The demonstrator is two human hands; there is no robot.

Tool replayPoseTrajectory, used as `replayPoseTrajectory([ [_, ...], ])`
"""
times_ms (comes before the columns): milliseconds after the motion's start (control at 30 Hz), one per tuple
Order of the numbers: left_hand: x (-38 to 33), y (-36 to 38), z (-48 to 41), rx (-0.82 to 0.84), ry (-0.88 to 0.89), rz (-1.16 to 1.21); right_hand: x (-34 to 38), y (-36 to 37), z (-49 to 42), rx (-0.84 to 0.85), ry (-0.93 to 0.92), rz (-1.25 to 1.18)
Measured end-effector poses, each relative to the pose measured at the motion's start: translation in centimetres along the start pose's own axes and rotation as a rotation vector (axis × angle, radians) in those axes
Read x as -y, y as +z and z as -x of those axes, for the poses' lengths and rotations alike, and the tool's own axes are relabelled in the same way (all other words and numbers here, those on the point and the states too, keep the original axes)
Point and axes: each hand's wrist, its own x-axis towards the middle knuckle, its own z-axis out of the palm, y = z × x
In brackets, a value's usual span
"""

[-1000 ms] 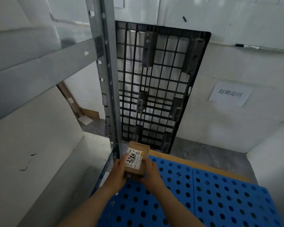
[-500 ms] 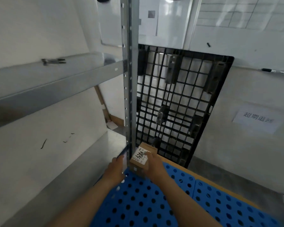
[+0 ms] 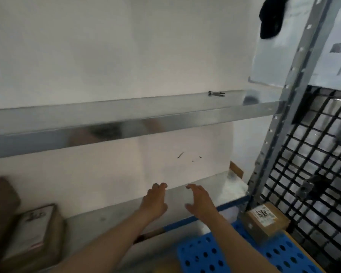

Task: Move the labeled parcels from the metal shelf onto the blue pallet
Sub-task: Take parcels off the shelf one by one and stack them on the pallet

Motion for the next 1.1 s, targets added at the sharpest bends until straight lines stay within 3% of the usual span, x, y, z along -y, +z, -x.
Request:
replayPoseTrajectory([
  [167,7.5,-8.3,4.8,-0.102,-0.135,-0.061,10.2,1.9,-1.8,0.074,-0.226,0.071],
  [367,15.7,-15.5,12.6,-0.2,-0.249,-0.057,22.3,6.4,-0.3,0.135,-0.368,0.112],
  [633,22.7,-21.5,21.4,-0.36,-0.22,-0.04,35.1,12.5,3.6,0.216,-0.466,0.163],
  [833,28.0,-23.8,25.8,-0.374,-0.233,-0.059,40.1,15.2,6.2,0.251,-0.466,0.13],
  [1100,31.0,-22.7,28.5,-0.239,-0.383,-0.064,41.3,18.5,8.1,0.492,-0.431,0.183],
])
